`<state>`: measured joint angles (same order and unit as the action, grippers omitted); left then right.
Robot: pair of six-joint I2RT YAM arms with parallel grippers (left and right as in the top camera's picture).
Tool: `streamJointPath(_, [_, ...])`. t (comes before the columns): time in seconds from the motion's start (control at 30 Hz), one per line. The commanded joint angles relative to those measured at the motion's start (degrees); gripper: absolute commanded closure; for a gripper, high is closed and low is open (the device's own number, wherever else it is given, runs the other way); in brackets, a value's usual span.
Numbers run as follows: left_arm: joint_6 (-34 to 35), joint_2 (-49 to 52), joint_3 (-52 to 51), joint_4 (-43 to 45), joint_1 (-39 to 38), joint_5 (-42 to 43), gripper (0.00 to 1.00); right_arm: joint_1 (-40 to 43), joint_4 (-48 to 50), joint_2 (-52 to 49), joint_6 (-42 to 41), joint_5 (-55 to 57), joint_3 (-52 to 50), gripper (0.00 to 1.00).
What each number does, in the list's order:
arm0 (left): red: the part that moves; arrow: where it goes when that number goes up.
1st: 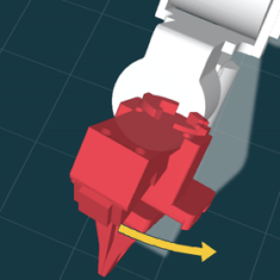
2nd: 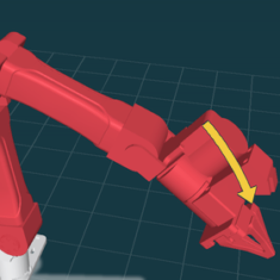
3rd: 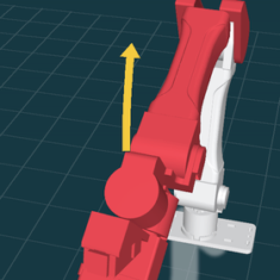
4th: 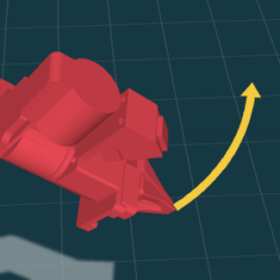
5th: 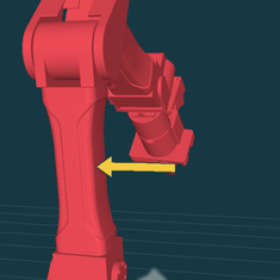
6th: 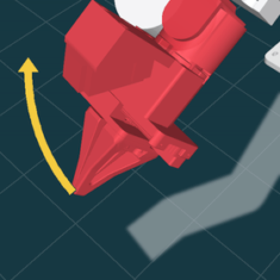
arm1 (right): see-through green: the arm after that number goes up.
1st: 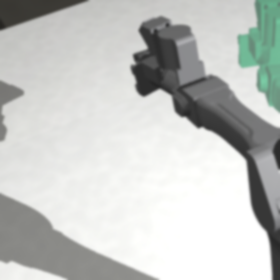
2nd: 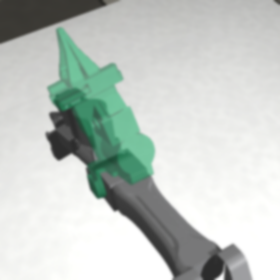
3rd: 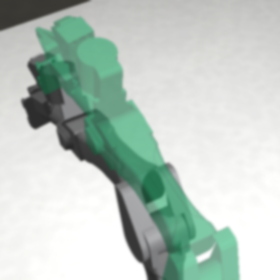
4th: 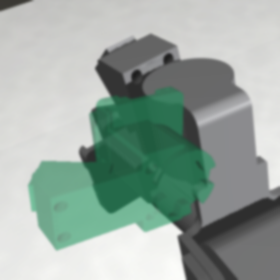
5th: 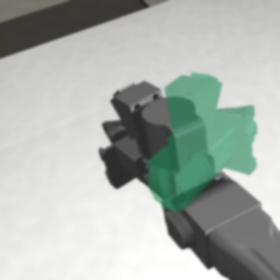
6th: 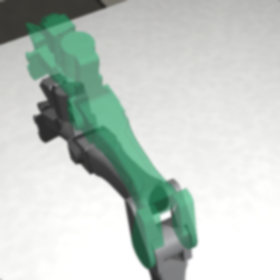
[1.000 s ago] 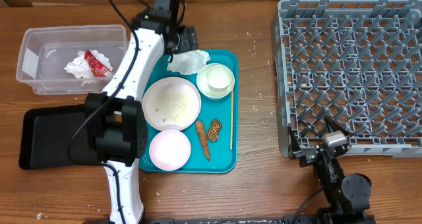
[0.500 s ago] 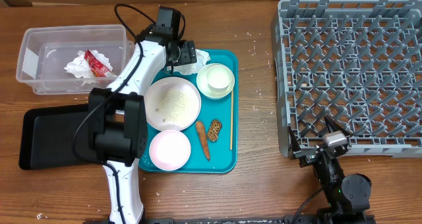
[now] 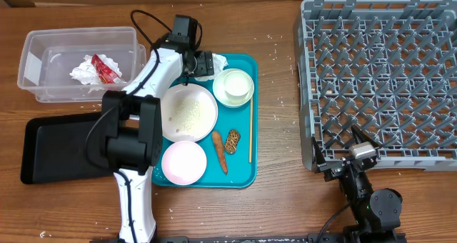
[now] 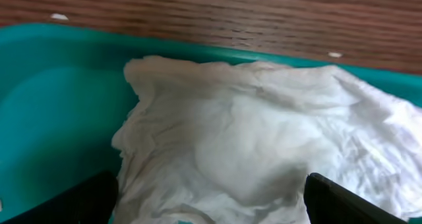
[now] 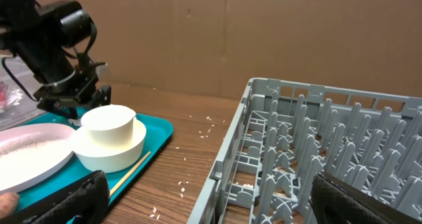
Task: Sort waste into correct bins and load items into the dishwasher
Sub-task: 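Grasp the second white napkin on the tray with the left gripper, then carry the napkin left and release it into the clear bin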
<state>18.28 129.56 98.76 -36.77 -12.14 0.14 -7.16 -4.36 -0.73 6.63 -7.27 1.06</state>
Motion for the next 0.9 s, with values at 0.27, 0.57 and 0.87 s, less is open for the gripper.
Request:
streamJointPath(0.27, [-1.60,1.09,0.00,-0.52,-0.37,-1.86,0.64,0.15,0.20,0.57,0.00,-0.31,-0.61,0.00])
streamJointPath(0.57, [-1.57,-3.67,10.91,-8.39,-0.37,-4.90,0.89,0.15,0.20,0.57,0.00,-0.31,-0.59,0.00])
streamJointPath(0.87, [1.51,-13.35,17.68,-9.05,1.62,-20.46,0.96,0.15,0.20,0.57,0.00,-0.31,-0.61,0.00])
